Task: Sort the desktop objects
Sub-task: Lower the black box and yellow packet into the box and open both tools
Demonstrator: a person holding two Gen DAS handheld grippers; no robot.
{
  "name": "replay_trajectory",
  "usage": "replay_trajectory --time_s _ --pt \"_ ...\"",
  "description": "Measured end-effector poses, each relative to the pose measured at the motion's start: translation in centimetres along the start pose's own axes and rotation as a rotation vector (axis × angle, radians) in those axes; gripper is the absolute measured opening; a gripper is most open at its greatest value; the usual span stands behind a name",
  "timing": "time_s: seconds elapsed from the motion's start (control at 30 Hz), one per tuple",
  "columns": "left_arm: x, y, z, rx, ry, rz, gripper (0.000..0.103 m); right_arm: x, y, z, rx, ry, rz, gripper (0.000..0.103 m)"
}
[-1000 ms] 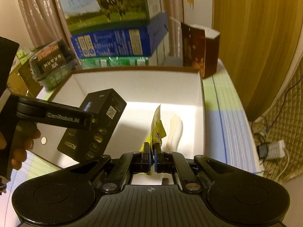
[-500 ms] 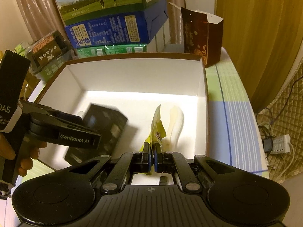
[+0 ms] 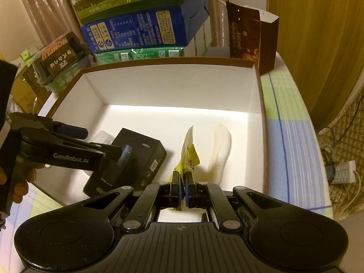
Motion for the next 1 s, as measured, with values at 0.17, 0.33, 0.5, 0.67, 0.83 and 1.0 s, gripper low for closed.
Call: replay_trajectory --time_s 0.17,0.33,0.5,0.67,0.83,1.0 --pt "-0.6 -0.3 -0.1 0.004 0.002 0.003 0.08 -0.4 0.7 0.0 -0.016 0.008 0.049 0.0" --pt "-1.0 -0.8 -0.5 0.012 0.014 0.007 0.086 -0.8 0.3 -0.1 0.018 -0.113 -0.02 0.062" --pt "-1.0 -1.1 -0.8 0.013 0.028 0.005 0.089 -0.7 -0.1 -0.1 0.014 -0.122 -0.007 0.068" --pt "-1.0 -1.8 -1.1 0.021 0.046 0.011 0.09 -0.5 -0.5 -0.1 0.019 -0.117 -0.023 0.084" --pt "-1.1 -2.8 -1.1 0.038 0.053 0.017 0.093 -0.6 -1.4 0.2 0.046 -0.113 -0.031 0.099" --pt "-1.0 -4.1 -1.3 0.052 0.053 0.022 0.095 -0.8 -2.2 0.1 0.053 -0.121 -0.046 0.101"
Point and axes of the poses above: each gripper's, at about its wrist camera, not at the fingertips, and y roughly the way its jaws point, x to its right, z to its top, the point moved 8 cm from there along y, roughly the way its jaws point, and after that the axes turned 6 degrees about x, right-handed, at the moved point
